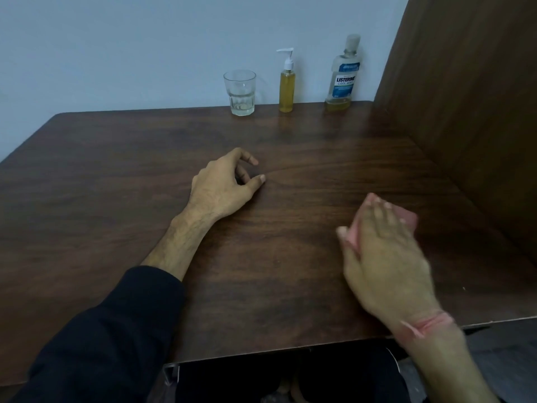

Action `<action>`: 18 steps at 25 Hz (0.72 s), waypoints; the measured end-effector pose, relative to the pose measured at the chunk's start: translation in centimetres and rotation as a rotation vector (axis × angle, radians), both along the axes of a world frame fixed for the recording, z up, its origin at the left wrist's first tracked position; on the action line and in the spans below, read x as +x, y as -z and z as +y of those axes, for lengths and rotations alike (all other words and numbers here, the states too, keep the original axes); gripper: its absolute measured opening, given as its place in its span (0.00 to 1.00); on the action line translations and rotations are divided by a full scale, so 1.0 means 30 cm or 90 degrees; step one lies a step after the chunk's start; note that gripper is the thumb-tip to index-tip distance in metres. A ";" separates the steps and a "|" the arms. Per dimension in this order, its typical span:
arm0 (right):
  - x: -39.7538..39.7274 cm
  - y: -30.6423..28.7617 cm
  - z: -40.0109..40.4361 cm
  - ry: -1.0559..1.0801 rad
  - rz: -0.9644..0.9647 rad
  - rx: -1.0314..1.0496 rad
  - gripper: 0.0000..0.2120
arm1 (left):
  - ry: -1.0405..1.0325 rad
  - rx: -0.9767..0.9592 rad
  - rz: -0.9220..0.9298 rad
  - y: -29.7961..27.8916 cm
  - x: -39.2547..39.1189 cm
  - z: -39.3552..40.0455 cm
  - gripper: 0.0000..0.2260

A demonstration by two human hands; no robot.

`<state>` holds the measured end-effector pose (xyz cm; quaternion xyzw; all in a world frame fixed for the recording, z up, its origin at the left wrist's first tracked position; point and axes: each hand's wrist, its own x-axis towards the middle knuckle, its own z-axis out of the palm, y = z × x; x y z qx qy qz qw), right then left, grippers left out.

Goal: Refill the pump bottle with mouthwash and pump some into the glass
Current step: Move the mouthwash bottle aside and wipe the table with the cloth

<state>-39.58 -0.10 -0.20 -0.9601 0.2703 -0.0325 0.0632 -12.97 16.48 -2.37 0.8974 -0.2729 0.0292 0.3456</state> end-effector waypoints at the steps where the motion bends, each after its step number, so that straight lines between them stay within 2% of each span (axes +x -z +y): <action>1: 0.026 0.013 0.066 -0.034 -0.027 0.001 0.37 | -0.003 -0.011 0.007 0.001 0.001 0.003 0.12; 3: 0.074 0.044 0.197 -0.161 -0.075 0.007 0.38 | -0.009 -0.068 0.034 0.005 0.013 0.008 0.10; 5: 0.133 0.061 0.256 -0.271 -0.070 -0.012 0.38 | -0.020 -0.158 0.070 0.009 0.029 0.014 0.08; 8: 0.253 0.045 0.189 -0.304 -0.022 -0.034 0.35 | -0.035 -0.212 0.085 0.003 0.035 0.019 0.08; 12: 0.412 0.003 -0.037 -0.213 0.018 -0.027 0.32 | -0.026 -0.210 0.075 0.001 0.017 0.017 0.09; 16: 0.495 -0.013 -0.300 -0.004 0.078 0.015 0.33 | -0.034 -0.208 0.080 -0.001 0.000 0.011 0.10; 18: 0.552 -0.008 -0.346 0.071 0.072 0.043 0.35 | -0.051 -0.234 0.081 -0.003 0.005 0.011 0.09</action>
